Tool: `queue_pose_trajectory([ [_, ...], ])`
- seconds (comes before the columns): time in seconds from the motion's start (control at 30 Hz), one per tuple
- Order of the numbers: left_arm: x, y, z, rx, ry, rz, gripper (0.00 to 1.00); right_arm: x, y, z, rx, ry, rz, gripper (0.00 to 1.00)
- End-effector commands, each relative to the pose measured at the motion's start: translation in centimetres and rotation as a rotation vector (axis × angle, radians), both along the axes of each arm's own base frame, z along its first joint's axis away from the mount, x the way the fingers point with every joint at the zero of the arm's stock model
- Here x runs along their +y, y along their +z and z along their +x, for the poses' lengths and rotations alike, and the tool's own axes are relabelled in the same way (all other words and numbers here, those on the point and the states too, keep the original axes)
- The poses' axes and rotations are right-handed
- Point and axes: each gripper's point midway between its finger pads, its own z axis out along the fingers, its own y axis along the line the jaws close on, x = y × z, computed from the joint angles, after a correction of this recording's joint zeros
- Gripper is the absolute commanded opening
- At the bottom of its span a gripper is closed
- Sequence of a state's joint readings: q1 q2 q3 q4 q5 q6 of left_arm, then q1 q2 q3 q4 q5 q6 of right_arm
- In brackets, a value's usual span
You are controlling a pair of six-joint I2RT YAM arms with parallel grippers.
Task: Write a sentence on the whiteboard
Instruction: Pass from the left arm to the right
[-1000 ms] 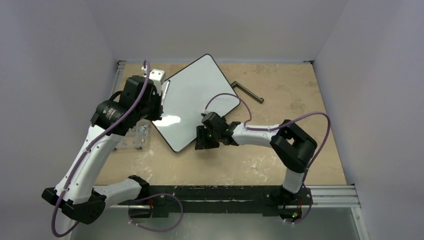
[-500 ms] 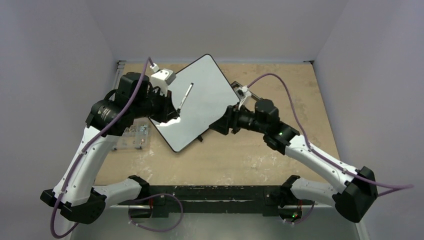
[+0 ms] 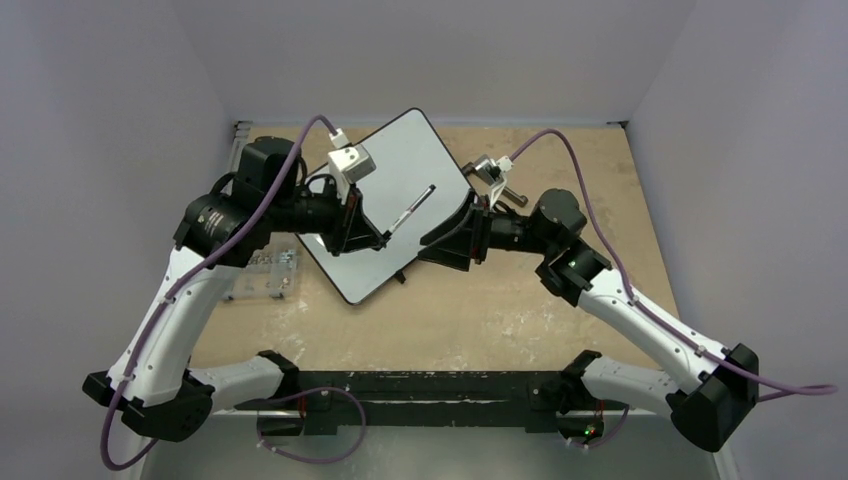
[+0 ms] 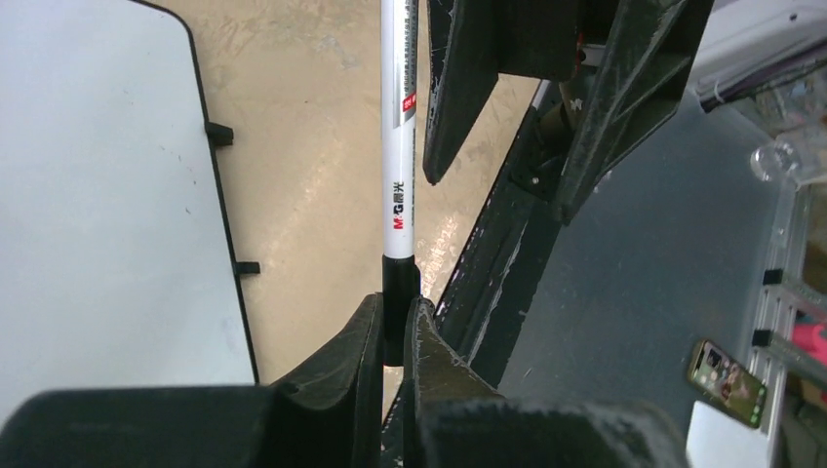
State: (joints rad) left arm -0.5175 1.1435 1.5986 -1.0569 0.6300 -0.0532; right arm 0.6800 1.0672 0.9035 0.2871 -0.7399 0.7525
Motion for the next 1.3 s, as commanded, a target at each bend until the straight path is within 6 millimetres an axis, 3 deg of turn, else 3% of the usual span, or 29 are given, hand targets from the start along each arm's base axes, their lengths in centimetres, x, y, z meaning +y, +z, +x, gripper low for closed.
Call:
queue_pose_trajectory([
  [0.0,-1.3,0.6,-0.8,-0.119,-0.197,-0.002,0.00,-0.5,3.6,-3.4,-0.081,0.174,0.059,0.58],
  [0.3,-2.5,-1.0,-0.9,-0.258,-0.311,0.099,0.00,-1.3,3.1,-4.8,-0.025,0.215,0.017,0.58],
  [0.5,-2.1,-2.2,0.3,-0.334,-0.292,0.181,0.00,-1.1,1.7,-3.9,0.050,0.203,-0.041,0.56],
  [0.8,-3.0,-4.0,0.4,-0.371,-0.331,0.220,0.00,-0.7,1.4,-2.3,0.098,0.166,-0.073,0.54],
  [1.07,-2.6,-3.6,0.4,-0.433,-0.305,0.208,0.00,0.0,-0.9,-0.4,0.171,0.129,-0.121,0.51],
  [1.27,-2.4,-4.3,0.2,-0.439,-0.299,0.218,0.00,0.1,-0.9,0.2,0.179,0.117,-0.124,0.51],
])
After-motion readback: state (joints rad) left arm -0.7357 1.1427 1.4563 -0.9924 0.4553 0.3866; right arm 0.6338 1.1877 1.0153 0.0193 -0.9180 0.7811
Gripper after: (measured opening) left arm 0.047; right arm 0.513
